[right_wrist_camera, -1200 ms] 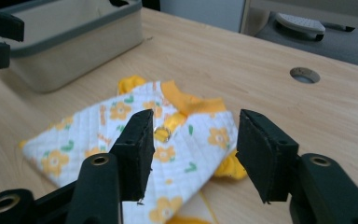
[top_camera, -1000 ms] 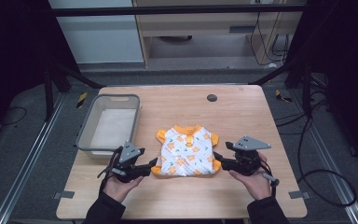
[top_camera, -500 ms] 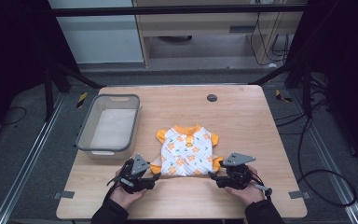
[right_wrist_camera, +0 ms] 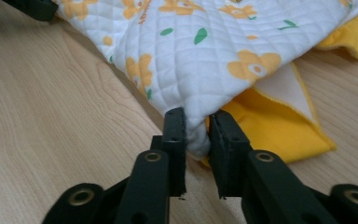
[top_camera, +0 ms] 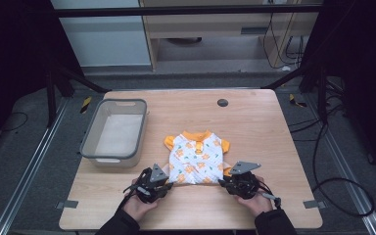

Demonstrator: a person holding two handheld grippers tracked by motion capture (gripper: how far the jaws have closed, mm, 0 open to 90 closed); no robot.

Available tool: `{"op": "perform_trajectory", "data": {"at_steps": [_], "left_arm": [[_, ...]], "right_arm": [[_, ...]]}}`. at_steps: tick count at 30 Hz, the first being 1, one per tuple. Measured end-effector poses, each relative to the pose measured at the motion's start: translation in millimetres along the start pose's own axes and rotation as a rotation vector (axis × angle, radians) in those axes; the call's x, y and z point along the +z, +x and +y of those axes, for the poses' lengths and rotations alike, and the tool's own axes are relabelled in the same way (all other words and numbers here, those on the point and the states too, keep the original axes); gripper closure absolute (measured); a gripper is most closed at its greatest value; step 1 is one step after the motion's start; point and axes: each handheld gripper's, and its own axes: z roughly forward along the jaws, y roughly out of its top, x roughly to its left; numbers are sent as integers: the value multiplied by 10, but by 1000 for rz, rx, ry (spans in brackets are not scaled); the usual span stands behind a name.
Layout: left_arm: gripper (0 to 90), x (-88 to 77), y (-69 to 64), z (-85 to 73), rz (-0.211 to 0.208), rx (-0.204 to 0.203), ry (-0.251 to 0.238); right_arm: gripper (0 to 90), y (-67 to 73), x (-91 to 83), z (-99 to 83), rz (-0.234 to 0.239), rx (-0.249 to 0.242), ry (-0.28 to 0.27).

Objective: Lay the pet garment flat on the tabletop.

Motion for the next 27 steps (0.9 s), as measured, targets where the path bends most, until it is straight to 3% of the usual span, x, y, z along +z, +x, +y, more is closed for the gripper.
{"op": "perform_trajectory", "data": {"at_steps": [4,6,8,9,10,11,12,14,17,18,19,21,25,27], "left_arm": [[828,-121,4,47,-62,-30,-37],[827,-276,-7,79,-101,-46,-76],[827,-437,-14,104,-121,-49,-117],[826,-437,-14,104,-121,-49,-117],[825,-564,15,139,-156,-68,-150],[824,-564,15,139,-156,-68,-150],[823,-612,64,186,-172,-98,-171],[818,-565,137,228,-175,-137,-164],[801,-364,290,263,-153,-204,-132],[785,-364,290,263,-153,-204,-132],[766,-260,356,268,-132,-226,-122],[726,-60,456,255,-87,-250,-110],[641,63,482,222,-28,-222,-87],[593,49,480,219,-20,-209,-93]], "right_arm": [[811,12,-121,64,27,17,-37],[811,10,-235,96,56,41,-71],[811,10,-366,127,87,57,-103],[811,10,-366,127,87,57,-103],[812,-12,-485,175,135,83,-140],[812,-12,-485,175,135,83,-140],[811,-47,-534,228,159,110,-161],[809,-115,-523,294,164,142,-176],[797,-259,-366,380,115,209,-158],[797,-259,-366,380,115,209,-158],[790,-386,-165,411,37,231,-135],[779,-461,-4,408,0,248,-130],[729,-495,231,376,-86,215,-125],[719,-482,241,375,-94,207,-123]]}}
